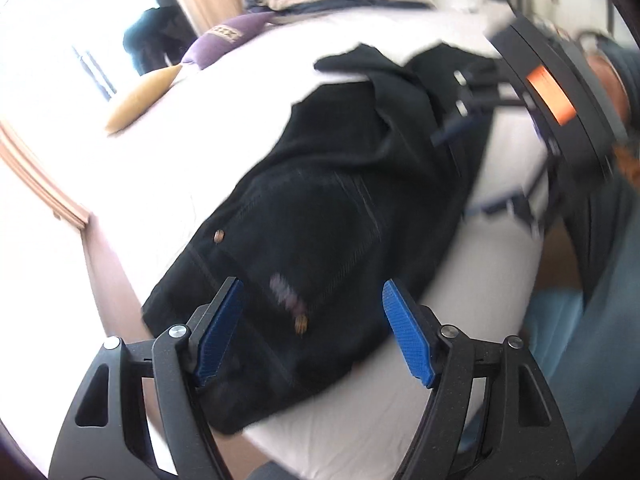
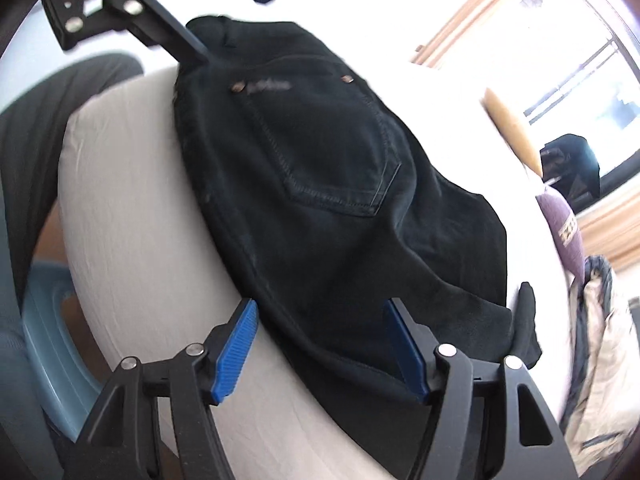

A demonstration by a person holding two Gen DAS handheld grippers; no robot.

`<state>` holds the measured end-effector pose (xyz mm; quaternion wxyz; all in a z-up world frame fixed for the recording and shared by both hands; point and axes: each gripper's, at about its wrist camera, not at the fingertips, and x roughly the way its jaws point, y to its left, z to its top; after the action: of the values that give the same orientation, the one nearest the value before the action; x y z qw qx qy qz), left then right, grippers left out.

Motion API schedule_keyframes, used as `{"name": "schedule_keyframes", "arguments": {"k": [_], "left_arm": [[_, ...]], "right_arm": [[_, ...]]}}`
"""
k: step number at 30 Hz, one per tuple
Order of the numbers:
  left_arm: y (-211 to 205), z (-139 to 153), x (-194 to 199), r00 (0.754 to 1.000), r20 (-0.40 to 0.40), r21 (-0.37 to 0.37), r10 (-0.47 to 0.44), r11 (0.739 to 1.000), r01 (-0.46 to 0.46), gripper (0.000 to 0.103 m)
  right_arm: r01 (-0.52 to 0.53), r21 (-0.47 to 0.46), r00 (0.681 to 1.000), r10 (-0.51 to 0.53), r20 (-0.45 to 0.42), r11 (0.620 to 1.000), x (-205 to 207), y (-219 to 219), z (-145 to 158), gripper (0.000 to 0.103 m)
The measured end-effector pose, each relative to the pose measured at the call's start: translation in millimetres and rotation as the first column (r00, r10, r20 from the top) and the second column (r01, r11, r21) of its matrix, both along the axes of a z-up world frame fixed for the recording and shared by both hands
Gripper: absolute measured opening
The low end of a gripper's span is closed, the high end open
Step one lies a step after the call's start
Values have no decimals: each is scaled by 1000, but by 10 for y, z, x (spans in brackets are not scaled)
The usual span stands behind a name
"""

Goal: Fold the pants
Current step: 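Open both grippers and release the folded jeans onto the bed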

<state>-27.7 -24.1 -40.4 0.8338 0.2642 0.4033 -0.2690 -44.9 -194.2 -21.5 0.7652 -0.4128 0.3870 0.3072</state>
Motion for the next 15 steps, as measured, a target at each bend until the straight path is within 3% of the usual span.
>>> {"name": "schedule_keyframes", "arguments": {"k": [3, 4, 6, 9, 11, 15], "left_arm": [[-157, -277, 358, 995, -87, -49, 51, 997, -56, 70], [-222, -468, 459, 989, -132, -30, 64, 997, -69, 69], [-342, -803, 476, 989, -129, 77, 76, 995, -67, 68], [-322, -780, 482, 985, -122, 45, 121, 992, -117, 68], [-303, -618, 487, 984, -115, 13, 136, 991, -136, 68], [-428, -402, 559, 986, -107, -69, 127, 988, -135, 68]], "right_arm": [[29, -3, 997, -29, -75, 1000, 95, -21, -255, 69], [68, 26, 993, -65, -100, 997, 135, -82, -299, 69], [153, 103, 977, -134, -168, 983, 231, -235, -223, 69], [213, 185, 962, -172, -214, 959, 274, -480, -27, 69], [282, 283, 947, -218, -237, 917, 424, -728, 204, 69], [492, 410, 870, -425, -248, 768, 1087, -1317, 632, 69]]}}
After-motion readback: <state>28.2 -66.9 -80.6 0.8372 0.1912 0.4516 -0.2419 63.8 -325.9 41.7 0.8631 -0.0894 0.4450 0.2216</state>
